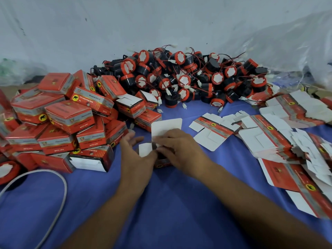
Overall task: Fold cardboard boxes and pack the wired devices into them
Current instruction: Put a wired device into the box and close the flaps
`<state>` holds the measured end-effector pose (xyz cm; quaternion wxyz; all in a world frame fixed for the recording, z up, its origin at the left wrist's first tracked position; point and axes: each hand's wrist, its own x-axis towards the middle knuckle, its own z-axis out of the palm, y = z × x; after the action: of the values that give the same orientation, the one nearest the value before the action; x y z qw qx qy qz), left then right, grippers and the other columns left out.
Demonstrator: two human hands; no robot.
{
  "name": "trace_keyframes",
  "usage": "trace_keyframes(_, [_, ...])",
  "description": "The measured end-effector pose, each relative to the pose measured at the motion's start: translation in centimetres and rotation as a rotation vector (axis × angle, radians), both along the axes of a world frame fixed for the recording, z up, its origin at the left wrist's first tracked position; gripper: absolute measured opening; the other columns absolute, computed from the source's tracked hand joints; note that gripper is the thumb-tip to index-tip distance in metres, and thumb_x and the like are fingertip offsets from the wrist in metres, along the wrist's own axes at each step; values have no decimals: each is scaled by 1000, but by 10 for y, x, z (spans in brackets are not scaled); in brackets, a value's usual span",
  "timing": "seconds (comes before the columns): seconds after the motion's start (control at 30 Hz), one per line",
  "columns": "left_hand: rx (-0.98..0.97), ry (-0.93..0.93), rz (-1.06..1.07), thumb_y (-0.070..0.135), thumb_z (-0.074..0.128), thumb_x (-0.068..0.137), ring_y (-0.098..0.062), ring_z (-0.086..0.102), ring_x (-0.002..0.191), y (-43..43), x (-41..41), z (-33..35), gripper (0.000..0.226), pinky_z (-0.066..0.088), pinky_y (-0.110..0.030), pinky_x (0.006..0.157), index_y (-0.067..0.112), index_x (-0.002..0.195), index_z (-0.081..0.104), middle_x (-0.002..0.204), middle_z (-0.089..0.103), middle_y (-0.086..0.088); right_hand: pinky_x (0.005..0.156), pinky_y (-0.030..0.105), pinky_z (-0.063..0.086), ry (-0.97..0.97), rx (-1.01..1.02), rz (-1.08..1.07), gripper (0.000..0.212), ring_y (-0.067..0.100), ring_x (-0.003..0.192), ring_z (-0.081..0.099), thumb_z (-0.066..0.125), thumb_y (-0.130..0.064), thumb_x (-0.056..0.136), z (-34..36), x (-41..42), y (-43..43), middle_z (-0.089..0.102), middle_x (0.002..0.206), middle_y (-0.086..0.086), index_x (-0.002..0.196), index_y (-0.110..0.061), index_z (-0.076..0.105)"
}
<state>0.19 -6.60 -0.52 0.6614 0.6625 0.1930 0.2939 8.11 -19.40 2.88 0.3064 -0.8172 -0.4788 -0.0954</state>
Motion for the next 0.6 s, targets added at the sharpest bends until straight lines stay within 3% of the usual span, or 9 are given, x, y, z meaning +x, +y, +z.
trace_keyframes(0.07, [-12, -35, -4, -1, 72, 83, 8, 60, 106, -2, -3, 1, 61, 53, -13, 73, 26, 130, 45, 122, 61, 13, 91, 20, 30, 36, -12, -21, 24, 24, 106, 50, 67, -15, 95, -2, 1, 2, 67, 108, 10, 117, -9, 74])
trace_keyframes(0.17, [22, -93, -35, -2, 69, 86, -1, 66, 107, -8, -10, 5, 46, 54, -14, 76, 30, 117, 58, 114, 67, 20, 84, 20, 28, 100, -21, -93, 18, 18, 104, 39, 68, -23, 94, -2, 1, 4, 51, 98, -3, 95, -9, 80])
trace_keyframes(0.3, [486, -90, -66, 5, 67, 90, -2, 56, 121, -13, -16, 8, 28, 51, -17, 92, 15, 117, 70, 134, 58, 6, 86, 24, 19, 41, -232, -113, 22, 24, 120, 36, 59, -22, 96, -1, 1, 9, 52, 117, 2, 107, -12, 76])
trace_keyframes(0.4, [778, -99, -82, 13, 61, 88, -6, 52, 118, -16, -15, 8, 33, 45, -18, 98, 7, 118, 71, 130, 59, 0, 99, 32, 28, 16, -343, -17, 24, 24, 121, 38, 54, -20, 99, 7, 9, -4, 54, 124, 5, 110, -10, 73])
trace_keyframes(0.5, [943, -60, -72, 21, 57, 89, -22, 53, 111, -13, -12, 6, 31, 39, -24, 96, 11, 113, 75, 122, 64, -5, 104, 30, 37, 172, -216, 245, 18, 17, 118, 51, 59, -8, 98, 15, 20, -34, 62, 123, 3, 96, -5, 77])
trace_keyframes(0.6, [966, 9, -102, 29, 56, 88, -33, 54, 111, -9, -6, 4, 32, 32, -20, 95, 12, 102, 78, 121, 62, -10, 95, 20, 47, 493, 59, 193, 13, 6, 117, 61, 65, -5, 96, 21, 33, -59, 66, 126, -8, 97, -5, 78])
